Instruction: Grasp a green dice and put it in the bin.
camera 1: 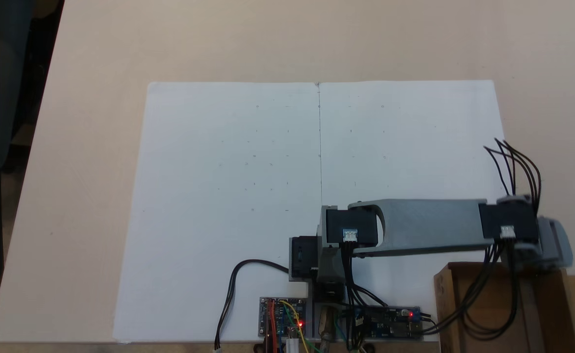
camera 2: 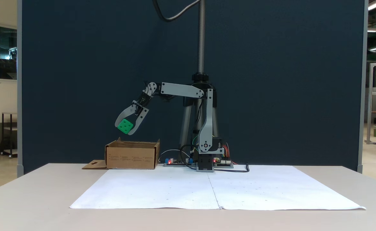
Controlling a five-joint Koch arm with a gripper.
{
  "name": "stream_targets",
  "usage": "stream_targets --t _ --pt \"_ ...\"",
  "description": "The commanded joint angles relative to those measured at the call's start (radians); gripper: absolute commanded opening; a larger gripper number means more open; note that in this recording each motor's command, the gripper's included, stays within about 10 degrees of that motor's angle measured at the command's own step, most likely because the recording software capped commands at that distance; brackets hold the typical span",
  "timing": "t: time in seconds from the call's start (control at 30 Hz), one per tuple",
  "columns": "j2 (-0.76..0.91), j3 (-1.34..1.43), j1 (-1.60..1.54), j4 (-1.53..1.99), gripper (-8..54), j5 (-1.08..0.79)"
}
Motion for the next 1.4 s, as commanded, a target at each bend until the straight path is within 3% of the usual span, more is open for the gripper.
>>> stream_targets --t 0.0,0.47,0.5,0.53,0.57,0.67,1.0,1.17,1.37 --pt "0.014 -0.075 0.061 0.046 12.1 0.017" --pt "-0.091 -0.078 0.221 0.055 12.1 -0.087" --pt "-0.094 -0.078 0.232 0.048 16.7 -0.135" --pt "-0.098 -0.078 0.232 0.048 32.1 -0.152" --pt "-0.098 -0.078 0.232 0.046 32.9 -0.152" --pt "-0.092 -0.078 0.23 0.041 44.7 -0.152" --pt "-0.044 -0.083 0.189 0.008 42.6 -0.132" --pt "0.018 -0.166 0.074 -0.041 41.4 0.095" --pt "0.081 -0.178 -0.123 -0.041 41.5 0.143"
